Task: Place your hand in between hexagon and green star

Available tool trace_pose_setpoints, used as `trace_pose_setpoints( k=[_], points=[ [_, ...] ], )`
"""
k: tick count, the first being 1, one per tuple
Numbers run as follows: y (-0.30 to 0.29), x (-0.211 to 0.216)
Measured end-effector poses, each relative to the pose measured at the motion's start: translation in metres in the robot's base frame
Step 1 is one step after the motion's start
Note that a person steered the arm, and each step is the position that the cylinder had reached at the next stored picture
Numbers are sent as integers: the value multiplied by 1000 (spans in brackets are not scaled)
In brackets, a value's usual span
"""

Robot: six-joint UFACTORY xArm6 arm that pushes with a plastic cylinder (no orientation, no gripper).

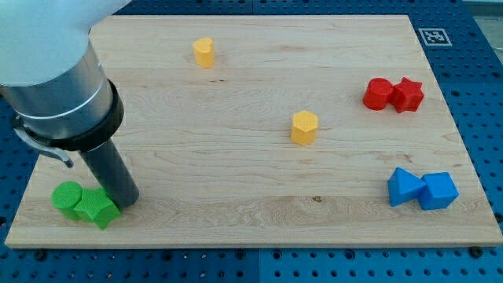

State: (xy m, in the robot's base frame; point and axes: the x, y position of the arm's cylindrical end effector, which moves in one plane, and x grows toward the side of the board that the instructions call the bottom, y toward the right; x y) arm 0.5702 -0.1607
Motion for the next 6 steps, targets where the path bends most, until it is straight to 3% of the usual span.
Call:
trace_pose_setpoints(
  k=[2, 5, 6],
  points=[
    [63, -8],
    [63, -11],
    [89, -47]
  ],
)
